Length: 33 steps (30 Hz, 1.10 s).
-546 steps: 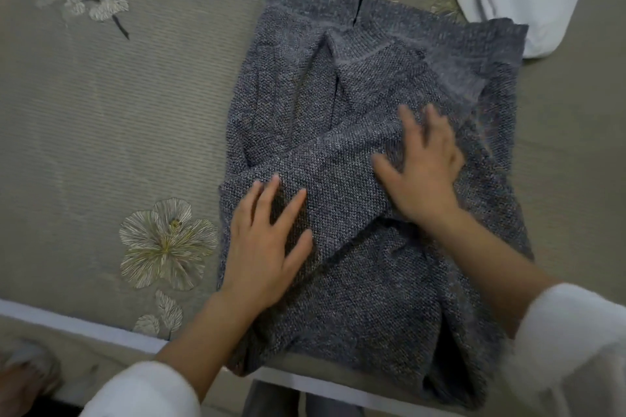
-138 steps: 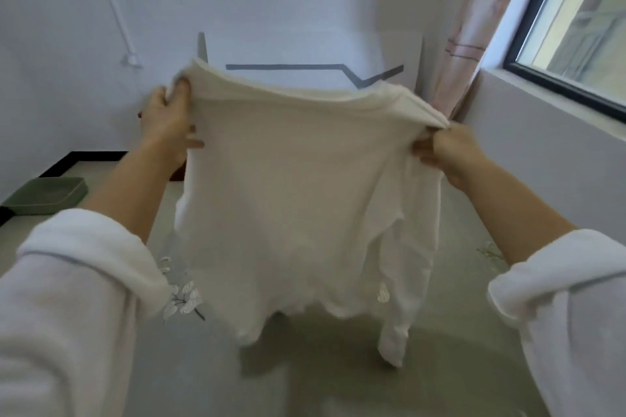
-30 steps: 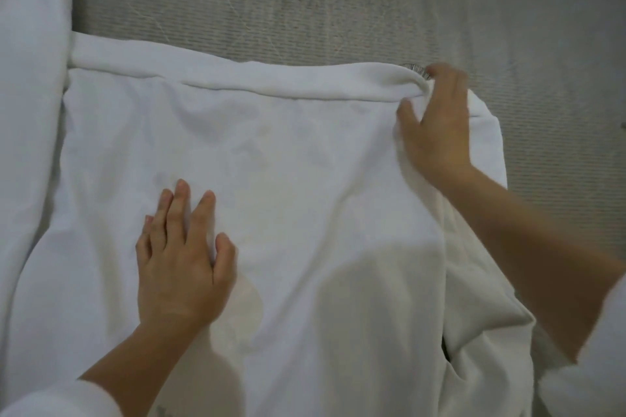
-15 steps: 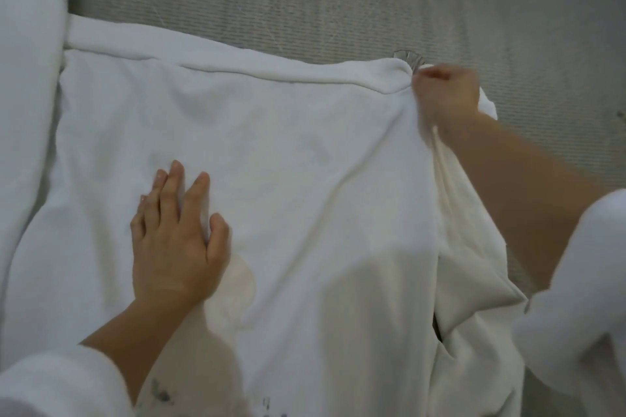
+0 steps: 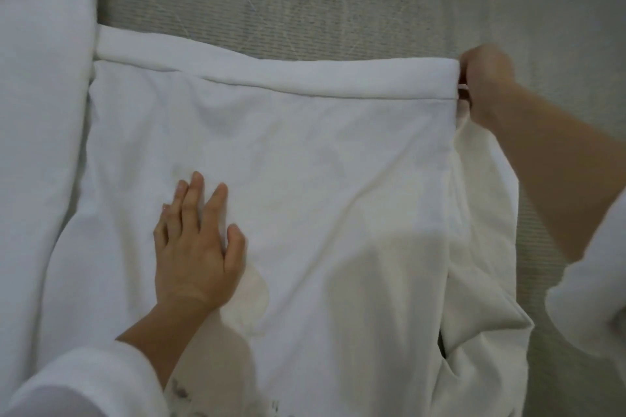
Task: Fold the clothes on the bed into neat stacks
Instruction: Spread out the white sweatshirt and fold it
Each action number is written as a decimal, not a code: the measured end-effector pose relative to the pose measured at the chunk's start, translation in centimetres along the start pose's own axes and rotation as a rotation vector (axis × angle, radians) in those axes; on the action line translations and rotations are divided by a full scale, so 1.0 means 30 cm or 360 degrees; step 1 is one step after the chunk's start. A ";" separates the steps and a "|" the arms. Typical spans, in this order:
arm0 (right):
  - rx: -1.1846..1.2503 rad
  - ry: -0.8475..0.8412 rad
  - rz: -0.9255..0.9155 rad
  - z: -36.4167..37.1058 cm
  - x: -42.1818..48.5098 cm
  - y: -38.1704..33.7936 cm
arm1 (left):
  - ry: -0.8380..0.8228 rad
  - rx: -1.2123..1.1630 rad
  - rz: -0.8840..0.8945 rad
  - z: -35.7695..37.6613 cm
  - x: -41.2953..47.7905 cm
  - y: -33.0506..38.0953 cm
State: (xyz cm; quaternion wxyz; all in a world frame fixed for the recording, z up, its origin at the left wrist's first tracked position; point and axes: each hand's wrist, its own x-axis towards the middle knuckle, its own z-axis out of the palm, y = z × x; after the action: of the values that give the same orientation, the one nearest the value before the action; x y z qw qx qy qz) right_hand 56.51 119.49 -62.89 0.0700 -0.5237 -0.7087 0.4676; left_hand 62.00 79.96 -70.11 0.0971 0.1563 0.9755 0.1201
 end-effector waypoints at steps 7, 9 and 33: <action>-0.0441 -0.0017 -0.0205 -0.008 0.020 0.032 | 0.0012 0.0009 0.0019 0.009 0.001 -0.004; -0.0583 0.0290 -0.0233 -0.052 -0.045 0.110 | 0.0012 -0.0008 0.0016 0.010 0.000 -0.002; -0.0023 0.1153 0.0003 -0.989 -0.693 0.621 | -0.0624 -0.0299 0.1172 0.124 -0.829 0.550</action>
State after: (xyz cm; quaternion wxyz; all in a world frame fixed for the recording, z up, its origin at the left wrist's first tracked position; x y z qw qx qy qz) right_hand 95.79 120.43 -52.08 0.3125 -0.6564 -0.6408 0.2467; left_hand 90.69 87.77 -65.50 0.2452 0.5047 0.8024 0.2032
